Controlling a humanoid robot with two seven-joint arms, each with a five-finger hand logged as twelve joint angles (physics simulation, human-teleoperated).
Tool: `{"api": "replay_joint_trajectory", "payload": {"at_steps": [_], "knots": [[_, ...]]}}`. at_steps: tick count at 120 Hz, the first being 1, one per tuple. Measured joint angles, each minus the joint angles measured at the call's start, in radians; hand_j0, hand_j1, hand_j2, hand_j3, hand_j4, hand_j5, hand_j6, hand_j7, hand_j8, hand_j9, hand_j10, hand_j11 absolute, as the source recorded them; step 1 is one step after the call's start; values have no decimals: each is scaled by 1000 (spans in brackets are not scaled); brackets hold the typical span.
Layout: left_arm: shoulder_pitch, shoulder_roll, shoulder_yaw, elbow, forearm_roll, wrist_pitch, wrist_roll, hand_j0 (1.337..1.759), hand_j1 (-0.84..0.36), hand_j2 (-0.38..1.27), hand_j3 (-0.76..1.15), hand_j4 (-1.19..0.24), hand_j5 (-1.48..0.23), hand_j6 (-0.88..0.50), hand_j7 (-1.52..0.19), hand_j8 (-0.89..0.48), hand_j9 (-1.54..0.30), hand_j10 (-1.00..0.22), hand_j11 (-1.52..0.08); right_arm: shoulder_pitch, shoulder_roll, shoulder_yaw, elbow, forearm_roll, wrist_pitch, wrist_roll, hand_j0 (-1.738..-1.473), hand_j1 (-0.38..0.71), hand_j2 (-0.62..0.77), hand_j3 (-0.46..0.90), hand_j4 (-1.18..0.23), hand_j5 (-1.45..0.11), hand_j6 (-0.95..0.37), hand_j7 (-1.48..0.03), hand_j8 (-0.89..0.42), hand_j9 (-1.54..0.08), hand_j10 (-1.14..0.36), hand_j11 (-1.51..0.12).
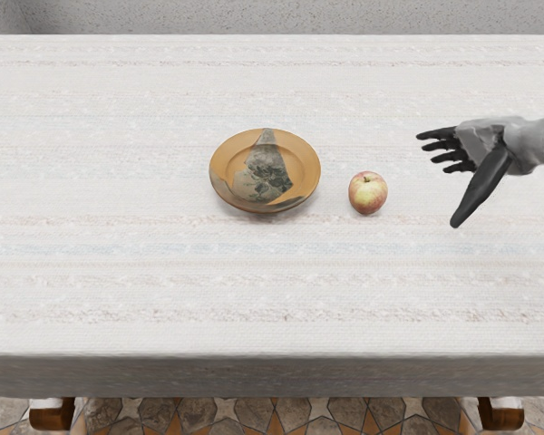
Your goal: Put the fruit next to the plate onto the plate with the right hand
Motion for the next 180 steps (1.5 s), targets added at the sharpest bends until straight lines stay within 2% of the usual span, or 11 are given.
{"api": "replay_joint_trajectory", "payload": {"at_steps": [18, 30, 43, 61, 92, 114, 145, 180], "knots": [[0, 0, 0, 0, 0, 0, 0, 1657, 341, 2, 0, -7, -9, -7, -9, -7, -9, -7, -9, 5, 23, 4, -3, 21, -27, -1, -1657, -349, -1, 0, -10, 25, 5, -2, -4, 0, -3, 0], [0, 0, 0, 0, 0, 0, 0, 1658, 341, 2, 0, -7, -9, -7, -9, -7, -9, -7, -9, 15, 78, 4, 4, -185, -81, -1, -1657, -349, 0, 0, -7, 15, 2, -1, -4, 0, -3, 0], [0, 0, 0, 0, 0, 0, 0, 1658, 341, 2, 0, -7, -9, -7, -9, -7, -9, -7, -9, -25, 190, -2, 29, -410, -274, -1, -1658, -349, 0, 0, -5, 9, -1, -1, -3, 0, -3, 0], [0, 0, 0, 0, 0, 0, 0, 1658, 341, 2, 0, -7, -9, -7, -9, -7, -9, -7, -9, -110, 323, -4, 46, -541, -469, -1, -1658, -349, 1, 0, -4, 4, -3, 0, -3, 0, -2, 0], [0, 0, 0, 0, 0, 0, 0, 1658, 341, 2, 0, -7, -9, -7, -9, -7, -9, -7, -9, -183, 396, 0, 15, -576, -528, -1, -1658, -272, -12, 0, -68, -84, -68, -85, -68, -85, -67, -85], [0, 0, 0, 0, 0, 0, 0, 1658, 341, 2, 0, -7, -9, -7, -9, -7, -9, -7, -9, -190, 448, 7, -58, -579, -542, -1, -1658, -223, -20, 0, -108, -138, -109, -138, -109, -138, -108, -138], [0, 0, 0, 0, 0, 0, 0, 1658, 341, 2, 0, -7, -9, -7, -9, -7, -9, -7, -9, -195, 465, 8, -104, -572, -554, -1, -1658, -104, -39, 0, -207, -266, -208, -266, -207, -266, -206, -266], [0, 0, 0, 0, 0, 0, 0, 1658, 341, 2, 0, -7, -9, -7, -9, -7, -9, -7, -9, -202, 523, 6, -175, -568, -591, -1, -1658, -30, -52, 0, -269, -348, -270, -347, -269, -348, -269, -347]]}}
